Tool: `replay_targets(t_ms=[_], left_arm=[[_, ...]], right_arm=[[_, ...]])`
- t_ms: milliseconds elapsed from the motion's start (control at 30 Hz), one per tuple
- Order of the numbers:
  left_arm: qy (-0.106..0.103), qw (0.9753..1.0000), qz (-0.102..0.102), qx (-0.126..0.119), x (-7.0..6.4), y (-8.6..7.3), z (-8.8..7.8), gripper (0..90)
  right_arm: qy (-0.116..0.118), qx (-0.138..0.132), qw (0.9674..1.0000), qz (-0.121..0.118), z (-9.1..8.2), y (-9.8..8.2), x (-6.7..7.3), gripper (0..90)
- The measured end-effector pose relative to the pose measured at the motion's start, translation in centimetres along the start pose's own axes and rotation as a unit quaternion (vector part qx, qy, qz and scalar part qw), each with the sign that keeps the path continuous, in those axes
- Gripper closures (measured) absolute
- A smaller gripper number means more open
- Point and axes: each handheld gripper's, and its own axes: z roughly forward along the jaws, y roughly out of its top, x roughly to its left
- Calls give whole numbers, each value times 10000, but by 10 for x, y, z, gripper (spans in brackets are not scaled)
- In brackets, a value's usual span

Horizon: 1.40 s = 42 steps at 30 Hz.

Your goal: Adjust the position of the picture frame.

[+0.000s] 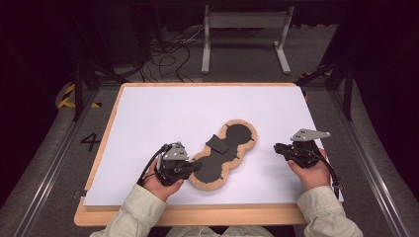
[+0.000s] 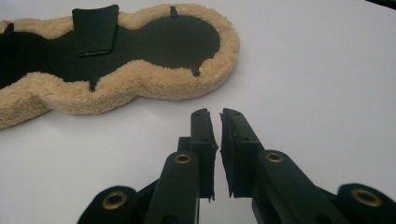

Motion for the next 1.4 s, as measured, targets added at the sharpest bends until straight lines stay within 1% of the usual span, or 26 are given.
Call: replay_targets(t_ms=[33,100,200,233,267,300,367,400,433,467,500,533,567,600,633,667,733,767,833,867,967,1033,1067,1167,1333,1400], left_arm=[[-31,10000,-26,32,1,0,1,900],[-178,9998,-9,61,1,0,3,900],[-427,9986,224,197,-5,3,7,900],[-561,9973,370,311,-10,4,12,900],[-561,9973,370,311,-10,4,12,900],[-534,9970,419,373,-12,5,14,900],[-492,9972,416,372,-11,4,15,900],[-292,9986,237,370,-4,3,15,900],[-292,9986,237,370,-4,3,15,900],[-150,9992,43,376,1,1,13,900],[229,9988,-164,411,12,-3,12,900],[404,9981,-165,429,17,-5,13,900],[404,9981,-165,429,17,-5,13,900],[641,9957,-341,571,30,-11,13,900],[717,9947,-437,595,34,-13,13,900],[784,9938,-477,620,36,-14,13,900],[876,9920,-628,660,42,-17,13,900],[950,9908,-690,678,45,-18,14,900],[1079,9878,-757,826,51,-23,18,900],[1020,9872,-847,883,53,-25,19,900],[833,9879,-842,1004,55,-27,23,900],[666,9890,-828,1027,53,-26,25,900],[633,9892,-788,1058,52,-25,26,900],[595,9884,-760,1172,49,-25,29,900],[488,9887,-842,1137,48,-25,29,900],[432,9899,-783,1096,46,-23,29,900]], right_arm=[[9,7,10000,-2,0,0,0,836],[24,19,10000,-4,-2,-1,0,836],[32,81,10000,25,-2,0,2,835],[18,90,10000,40,-1,0,2,835],[18,90,10000,40,-1,0,2,835],[41,86,9999,54,-1,-1,2,835],[53,100,9999,50,-2,-2,2,836],[66,96,9999,51,-2,-2,2,836],[57,90,9999,65,-3,-2,3,836],[59,88,9999,77,-3,-2,3,836],[66,87,9999,80,-4,-3,3,836],[55,90,9999,87,-4,-3,3,836],[55,90,9999,87,-4,-3,3,836],[46,111,9999,95,-4,-3,2,836],[46,112,9999,99,-4,-3,2,836],[43,115,9999,100,-3,-4,2,836],[48,114,9999,113,-3,-4,2,835],[42,119,9999,111,-3,-4,2,836],[47,113,9999,104,-3,-4,3,835],[47,114,9999,99,-3,-3,3,836],[49,109,9999,80,-3,-3,3,835],[55,108,9999,77,-3,-3,3,835],[64,110,9999,80,-4,-3,3,834],[80,97,9999,91,-5,-2,3,833],[87,85,9999,64,-5,-1,4,833],[77,97,9999,48,-4,-1,5,833]])
